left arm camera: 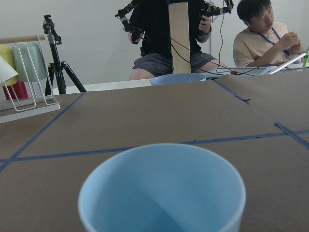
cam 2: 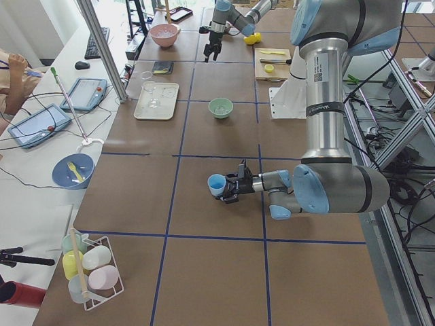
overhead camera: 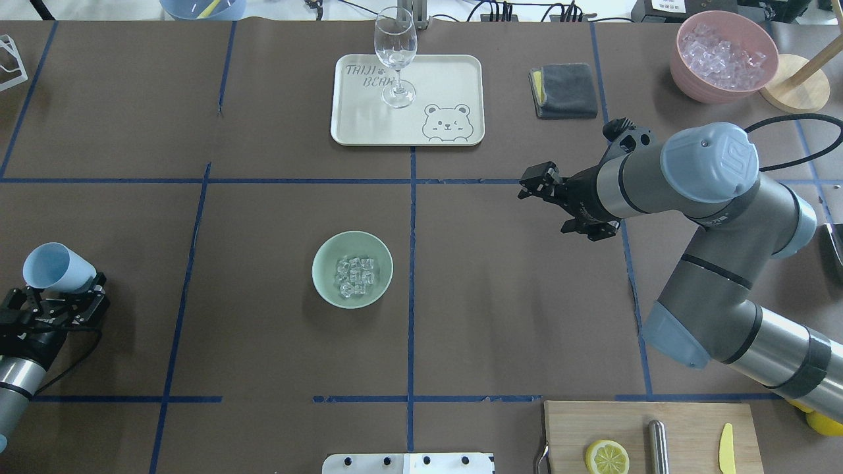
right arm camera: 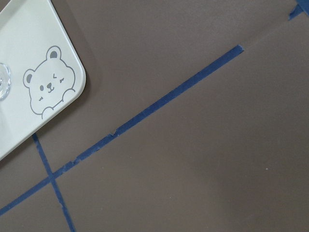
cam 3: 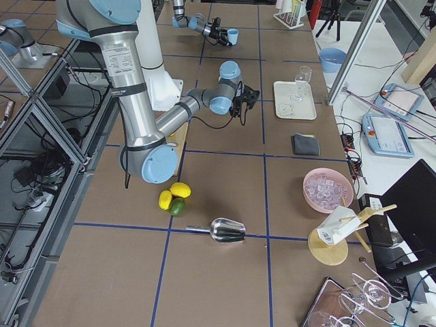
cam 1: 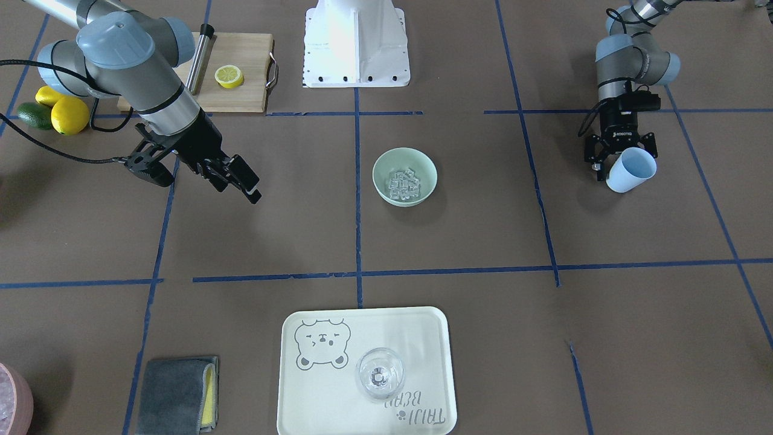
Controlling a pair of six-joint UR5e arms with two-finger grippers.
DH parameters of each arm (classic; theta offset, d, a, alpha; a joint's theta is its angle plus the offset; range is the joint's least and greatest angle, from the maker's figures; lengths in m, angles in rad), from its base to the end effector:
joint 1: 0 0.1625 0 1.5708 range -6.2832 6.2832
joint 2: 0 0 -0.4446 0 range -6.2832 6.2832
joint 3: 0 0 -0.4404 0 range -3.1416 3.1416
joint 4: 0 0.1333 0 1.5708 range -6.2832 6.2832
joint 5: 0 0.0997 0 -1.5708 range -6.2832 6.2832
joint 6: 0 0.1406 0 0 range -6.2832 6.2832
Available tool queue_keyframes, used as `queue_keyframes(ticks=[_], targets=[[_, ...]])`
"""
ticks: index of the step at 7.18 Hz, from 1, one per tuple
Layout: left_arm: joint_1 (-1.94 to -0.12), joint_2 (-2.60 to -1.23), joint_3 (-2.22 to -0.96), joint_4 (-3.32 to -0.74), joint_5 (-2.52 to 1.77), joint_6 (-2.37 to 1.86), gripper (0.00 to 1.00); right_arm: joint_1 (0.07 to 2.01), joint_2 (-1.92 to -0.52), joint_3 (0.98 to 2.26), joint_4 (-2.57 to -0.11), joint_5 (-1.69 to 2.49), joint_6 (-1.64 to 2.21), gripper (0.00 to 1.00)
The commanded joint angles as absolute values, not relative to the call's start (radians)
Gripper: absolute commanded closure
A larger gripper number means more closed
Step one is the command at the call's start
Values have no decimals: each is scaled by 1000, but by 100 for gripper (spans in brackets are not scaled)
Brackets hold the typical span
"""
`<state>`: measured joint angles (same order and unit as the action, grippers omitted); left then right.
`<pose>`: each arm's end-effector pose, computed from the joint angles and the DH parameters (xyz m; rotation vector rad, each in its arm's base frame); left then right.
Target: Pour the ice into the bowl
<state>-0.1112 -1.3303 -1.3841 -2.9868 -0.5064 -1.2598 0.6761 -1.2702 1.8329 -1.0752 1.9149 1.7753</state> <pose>0.3757 -0.2998 0.7310 1.1295 0.6620 -0.3544 -0.4676 -0.4852 0.3302 -0.0589 -1.1088 0.6085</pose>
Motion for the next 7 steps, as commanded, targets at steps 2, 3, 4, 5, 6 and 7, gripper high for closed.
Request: queue_keyframes(ticks=[2, 3, 4, 5, 6, 7], targets=[[-89, -1201, -1552, -3011, -641, -1220, 0, 675, -1270, 1832, -1074, 1914, 1779, 0], [-87, -1178, -1563, -3014, -678, -1213, 0, 673, -1270, 1832, -1074, 1916, 1781, 0], [-84, -1125, -1583, -3089, -731, -1122, 0, 673, -1273, 1832, -1074, 1916, 1779, 0], [-84, -1071, -1586, -3188, -823, -1004, 0, 672, -1275, 1832, -1074, 1916, 1779, 0], [-92, -992, -1604, -3259, -942, -915, 0, 672, -1269, 1838, -1074, 1916, 1781, 0], [-98, -927, -1612, -3340, -1028, -838, 0, 667, -1266, 1842, -1074, 1916, 1782, 0]])
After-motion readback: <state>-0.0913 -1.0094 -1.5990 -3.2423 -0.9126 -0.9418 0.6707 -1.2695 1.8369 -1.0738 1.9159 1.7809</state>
